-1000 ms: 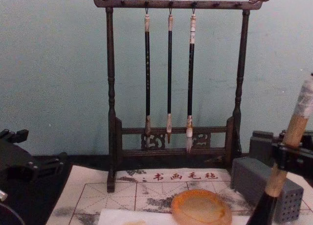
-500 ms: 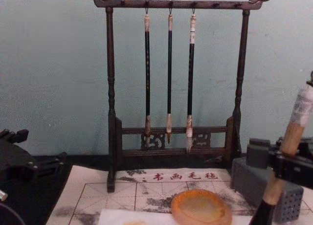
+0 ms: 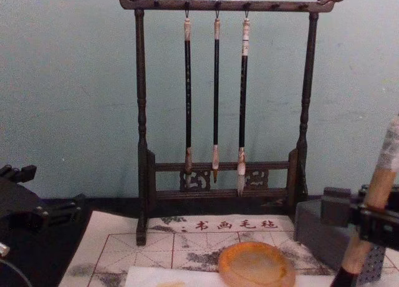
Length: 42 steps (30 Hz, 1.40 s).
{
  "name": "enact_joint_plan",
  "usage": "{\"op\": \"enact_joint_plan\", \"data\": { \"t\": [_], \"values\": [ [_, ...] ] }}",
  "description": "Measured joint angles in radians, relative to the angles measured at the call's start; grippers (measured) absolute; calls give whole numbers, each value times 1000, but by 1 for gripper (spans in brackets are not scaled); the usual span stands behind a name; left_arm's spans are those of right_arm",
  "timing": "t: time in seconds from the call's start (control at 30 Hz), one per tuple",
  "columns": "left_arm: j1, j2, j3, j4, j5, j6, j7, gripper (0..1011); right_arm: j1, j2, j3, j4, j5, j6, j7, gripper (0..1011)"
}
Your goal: Pick up the brush from the inkstone, write on the paper, then place the brush back to its original position.
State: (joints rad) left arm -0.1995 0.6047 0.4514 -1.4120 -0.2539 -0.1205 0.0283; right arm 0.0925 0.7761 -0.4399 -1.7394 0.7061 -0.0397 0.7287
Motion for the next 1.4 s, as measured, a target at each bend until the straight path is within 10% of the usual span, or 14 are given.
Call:
{"op": "enact_joint_plan", "data": {
  "t": [1.4],
  "values": [
    [0, 0, 0, 0, 0, 0, 0, 1001, -86, 109, 36, -93, 39, -7, 44, 181]
  ]
}}
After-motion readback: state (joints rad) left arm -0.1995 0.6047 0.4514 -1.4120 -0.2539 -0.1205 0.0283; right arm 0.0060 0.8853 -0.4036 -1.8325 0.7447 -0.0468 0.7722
